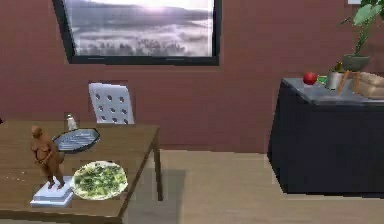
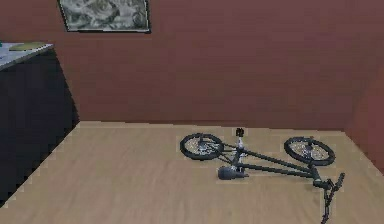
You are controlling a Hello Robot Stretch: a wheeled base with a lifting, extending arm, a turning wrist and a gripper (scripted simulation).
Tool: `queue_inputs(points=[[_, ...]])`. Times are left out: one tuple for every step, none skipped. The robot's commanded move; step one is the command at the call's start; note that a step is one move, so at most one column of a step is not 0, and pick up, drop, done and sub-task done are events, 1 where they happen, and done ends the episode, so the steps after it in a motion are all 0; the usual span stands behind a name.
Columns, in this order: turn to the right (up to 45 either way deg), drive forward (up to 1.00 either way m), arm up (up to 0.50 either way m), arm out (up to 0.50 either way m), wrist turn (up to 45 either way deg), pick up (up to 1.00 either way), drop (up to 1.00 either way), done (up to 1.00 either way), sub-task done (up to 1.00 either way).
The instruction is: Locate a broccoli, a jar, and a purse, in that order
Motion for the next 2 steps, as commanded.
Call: queue_inputs(points=[[-24.0, 0.00, 0.00, 0.00, 0.0, 0.00, 0.00, 0.00, 0.00], [0.0, 0.00, 0.00, 0.00, 0.0, 0.00, 0.00, 0.00, 1.00]])
